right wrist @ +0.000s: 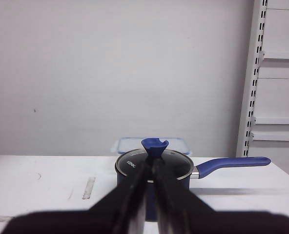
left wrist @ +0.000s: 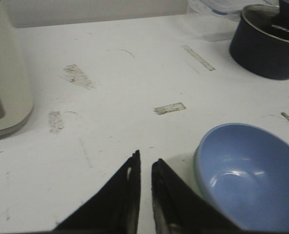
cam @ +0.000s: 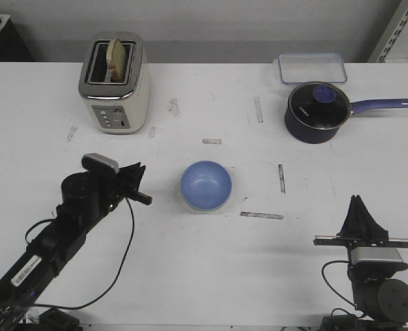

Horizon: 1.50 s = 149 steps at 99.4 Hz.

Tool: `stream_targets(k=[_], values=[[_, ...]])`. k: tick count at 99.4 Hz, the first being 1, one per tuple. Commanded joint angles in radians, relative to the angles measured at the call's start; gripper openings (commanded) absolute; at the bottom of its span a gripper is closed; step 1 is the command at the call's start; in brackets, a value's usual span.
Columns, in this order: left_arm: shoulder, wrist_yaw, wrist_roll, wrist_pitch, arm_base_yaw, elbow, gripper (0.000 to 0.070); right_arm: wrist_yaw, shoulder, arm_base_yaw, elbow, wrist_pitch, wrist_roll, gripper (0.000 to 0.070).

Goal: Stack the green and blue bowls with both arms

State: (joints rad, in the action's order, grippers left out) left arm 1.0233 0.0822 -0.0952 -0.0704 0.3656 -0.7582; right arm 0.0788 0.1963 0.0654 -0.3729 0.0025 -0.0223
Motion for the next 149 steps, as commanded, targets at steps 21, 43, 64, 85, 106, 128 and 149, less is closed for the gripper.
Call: stream_targets(k=[21, 43, 64, 85, 106, 128, 149], values=[[-0.27, -0.068, 0.006, -0.035, -0.159, 0.272, 0.0, 0.0, -0.001, 0.0, -0.006, 0.012, -0.005, 0.0013], [-0.494, -0.068, 0.005, 0.02, -0.263, 0.382, 0.0001, 0.0, -0.001, 0.0, -0.006, 0.012, -0.005, 0.0013], [-0.639, -0.068, 0.005, 0.045, -0.268, 0.382, 0.0001, 0.0, -0.001, 0.0, -0.006, 0.012, -0.005, 0.0013], [-0.759, -0.068, 0.005, 0.039, -0.268, 0.382, 0.0001, 0.0, -0.001, 0.0, -0.006, 0.012, -0.005, 0.0013], [-0.849, -0.073, 0.006, 0.046, -0.268, 0.404, 0.0001, 0.0, -0.001, 0.0, -0.006, 0.012, -0.005, 0.0013], [-0.95, -0.116, 0.11, 0.038, -0.271, 0.539, 0.0001, 0.0, -0.001, 0.0, -0.006, 0.012, -0.005, 0.0013], [-1.02, -0.116, 0.109, 0.011, -0.306, 0.677, 0.0001, 0.0, -0.001, 0.0, -0.006, 0.012, -0.005, 0.0013]])
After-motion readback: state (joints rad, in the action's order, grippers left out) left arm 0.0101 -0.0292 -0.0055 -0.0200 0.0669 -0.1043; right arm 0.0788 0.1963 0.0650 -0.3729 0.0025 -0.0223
